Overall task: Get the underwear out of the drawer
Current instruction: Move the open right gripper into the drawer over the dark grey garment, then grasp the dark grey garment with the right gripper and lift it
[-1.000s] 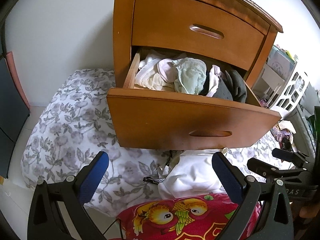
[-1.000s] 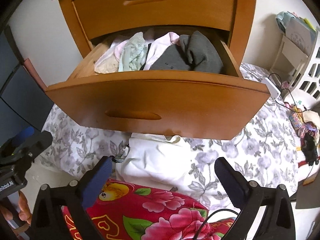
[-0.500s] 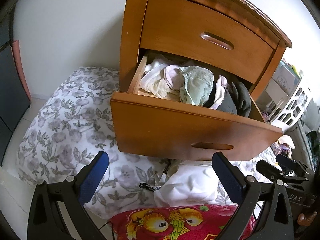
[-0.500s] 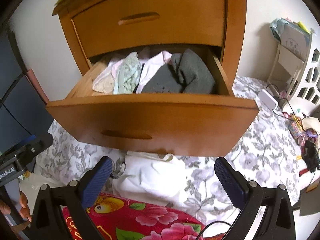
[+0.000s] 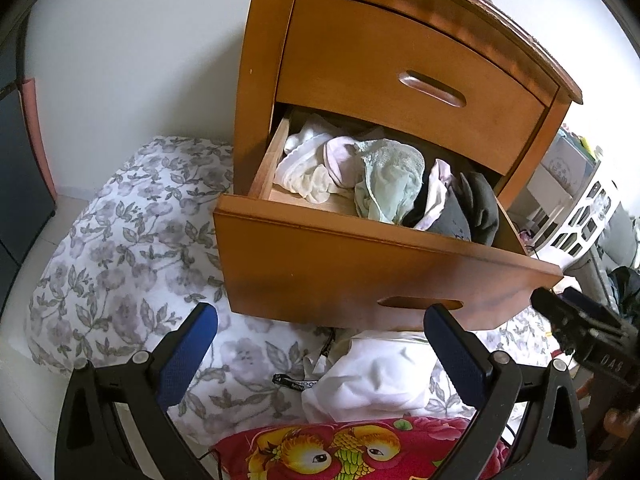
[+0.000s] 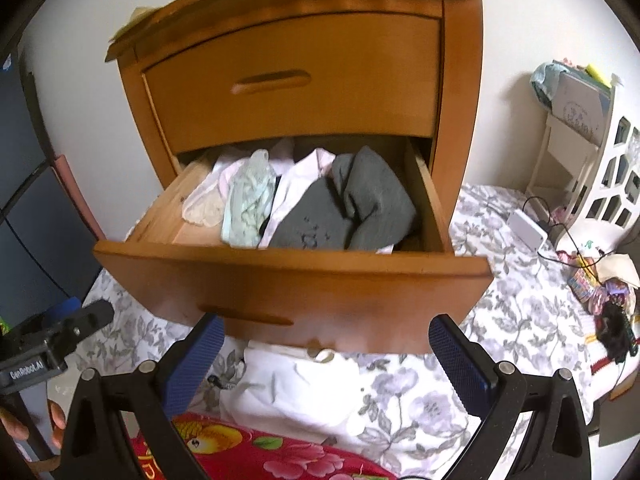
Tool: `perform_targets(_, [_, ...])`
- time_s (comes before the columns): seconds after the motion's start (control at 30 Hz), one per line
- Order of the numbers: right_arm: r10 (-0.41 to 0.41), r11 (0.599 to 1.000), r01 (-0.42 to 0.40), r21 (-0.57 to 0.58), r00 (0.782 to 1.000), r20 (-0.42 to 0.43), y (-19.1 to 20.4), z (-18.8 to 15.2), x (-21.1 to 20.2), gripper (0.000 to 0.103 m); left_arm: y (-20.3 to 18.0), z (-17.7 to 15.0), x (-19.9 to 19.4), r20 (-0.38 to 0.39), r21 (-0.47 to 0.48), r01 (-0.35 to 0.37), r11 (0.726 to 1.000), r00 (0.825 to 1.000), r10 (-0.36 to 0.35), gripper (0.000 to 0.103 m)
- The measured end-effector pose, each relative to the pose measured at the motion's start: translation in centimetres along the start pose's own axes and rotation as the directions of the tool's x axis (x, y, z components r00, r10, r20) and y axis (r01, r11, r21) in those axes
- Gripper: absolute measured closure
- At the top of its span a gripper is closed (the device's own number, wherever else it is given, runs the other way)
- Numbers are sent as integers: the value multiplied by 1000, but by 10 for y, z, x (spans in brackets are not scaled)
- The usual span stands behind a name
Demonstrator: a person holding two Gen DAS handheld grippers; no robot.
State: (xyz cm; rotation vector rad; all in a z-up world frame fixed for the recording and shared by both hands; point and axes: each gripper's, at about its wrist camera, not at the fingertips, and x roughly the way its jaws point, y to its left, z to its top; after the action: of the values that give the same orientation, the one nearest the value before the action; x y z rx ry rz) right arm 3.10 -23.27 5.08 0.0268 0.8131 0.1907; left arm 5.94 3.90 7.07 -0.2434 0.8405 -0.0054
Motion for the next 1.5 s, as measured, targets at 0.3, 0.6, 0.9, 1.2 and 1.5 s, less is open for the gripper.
perform_targets(0.3, [85,996,-85,-15,996,5,3,21,1,0,0,4,2,32,21,-8,1000,999,8,0])
perform_targets(0.6, [38,996,-40,-74,999,-30,6,41,7,0,3,6,6,46,45,-27,999,999,25,0])
perform_targets(0.9, [-51,991,40,-128,995,-80,3,70,24,0,6,12,6,64,47,-17,999,998,14,0])
perform_targets(1.2, [-51,995,39,-92,990,-133,-15,98,50,11,13,16,14,67,47,-12,999,998,9,0])
perform_targets(1.5, [-51,998,38,-58,969,-242,-24,110,99,20,19,16,25,40,44,10,999,999,-12,0])
